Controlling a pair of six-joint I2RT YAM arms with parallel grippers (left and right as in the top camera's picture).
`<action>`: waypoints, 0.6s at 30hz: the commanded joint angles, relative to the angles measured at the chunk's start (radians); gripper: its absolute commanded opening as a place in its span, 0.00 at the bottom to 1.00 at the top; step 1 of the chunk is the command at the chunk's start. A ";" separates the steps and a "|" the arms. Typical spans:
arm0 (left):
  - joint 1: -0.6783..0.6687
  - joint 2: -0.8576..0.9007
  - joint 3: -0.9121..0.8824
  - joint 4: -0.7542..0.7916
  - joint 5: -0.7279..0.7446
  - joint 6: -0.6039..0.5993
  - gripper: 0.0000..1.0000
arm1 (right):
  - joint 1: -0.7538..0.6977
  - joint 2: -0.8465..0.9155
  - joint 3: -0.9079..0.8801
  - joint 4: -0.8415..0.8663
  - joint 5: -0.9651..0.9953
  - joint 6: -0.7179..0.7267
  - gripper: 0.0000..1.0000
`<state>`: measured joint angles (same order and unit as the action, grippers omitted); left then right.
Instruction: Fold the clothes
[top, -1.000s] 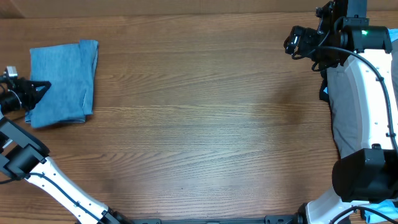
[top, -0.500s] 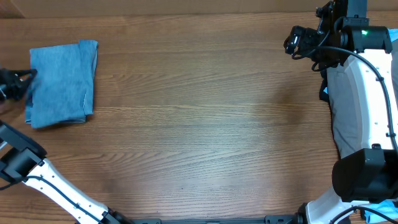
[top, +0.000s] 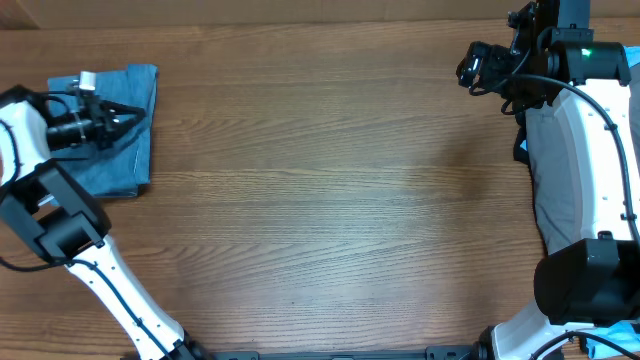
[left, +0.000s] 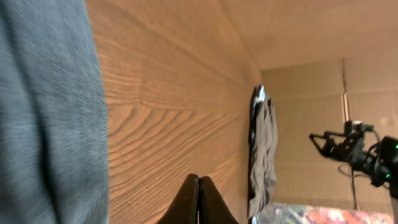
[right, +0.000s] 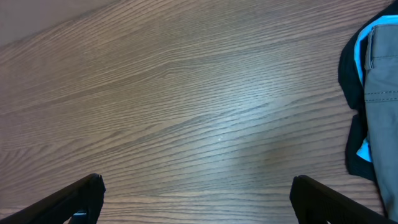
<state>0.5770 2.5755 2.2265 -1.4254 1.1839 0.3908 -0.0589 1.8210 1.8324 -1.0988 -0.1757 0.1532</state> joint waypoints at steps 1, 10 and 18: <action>-0.015 -0.004 -0.091 0.056 -0.084 0.058 0.04 | -0.003 -0.001 0.002 0.005 0.003 -0.003 1.00; -0.014 -0.005 -0.370 0.327 -0.087 -0.027 0.04 | -0.003 -0.001 0.002 0.005 0.003 -0.003 1.00; -0.007 -0.007 0.086 -0.095 -0.078 -0.006 0.04 | -0.003 -0.001 0.002 0.005 0.003 -0.003 1.00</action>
<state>0.5632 2.5702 2.1242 -1.4094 1.1320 0.3580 -0.0589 1.8210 1.8324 -1.0996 -0.1757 0.1524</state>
